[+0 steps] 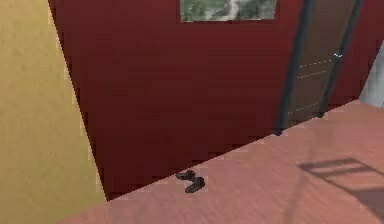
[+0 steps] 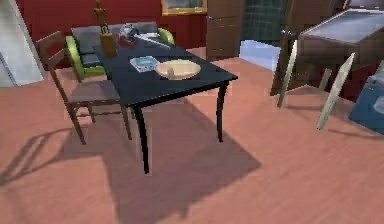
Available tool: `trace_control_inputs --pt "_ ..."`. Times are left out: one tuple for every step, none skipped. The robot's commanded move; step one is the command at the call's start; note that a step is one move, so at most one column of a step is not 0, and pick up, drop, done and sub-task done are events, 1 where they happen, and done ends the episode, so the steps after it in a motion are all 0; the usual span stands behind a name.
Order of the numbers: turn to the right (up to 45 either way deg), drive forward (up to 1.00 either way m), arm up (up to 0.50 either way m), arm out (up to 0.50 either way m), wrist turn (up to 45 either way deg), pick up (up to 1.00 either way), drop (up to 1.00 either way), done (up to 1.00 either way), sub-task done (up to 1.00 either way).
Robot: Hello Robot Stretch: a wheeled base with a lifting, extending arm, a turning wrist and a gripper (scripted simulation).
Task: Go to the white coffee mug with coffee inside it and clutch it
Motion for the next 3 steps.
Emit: trace_control_inputs --pt "45.0 0.00 0.00 0.00 0.0 0.00 0.00 0.00 0.00" --pt "45.0 0.00 0.00 0.00 0.0 0.00 0.00 0.00 0.00" --pt "30.0 0.00 0.00 0.00 0.0 0.00 0.00 0.00 0.00"
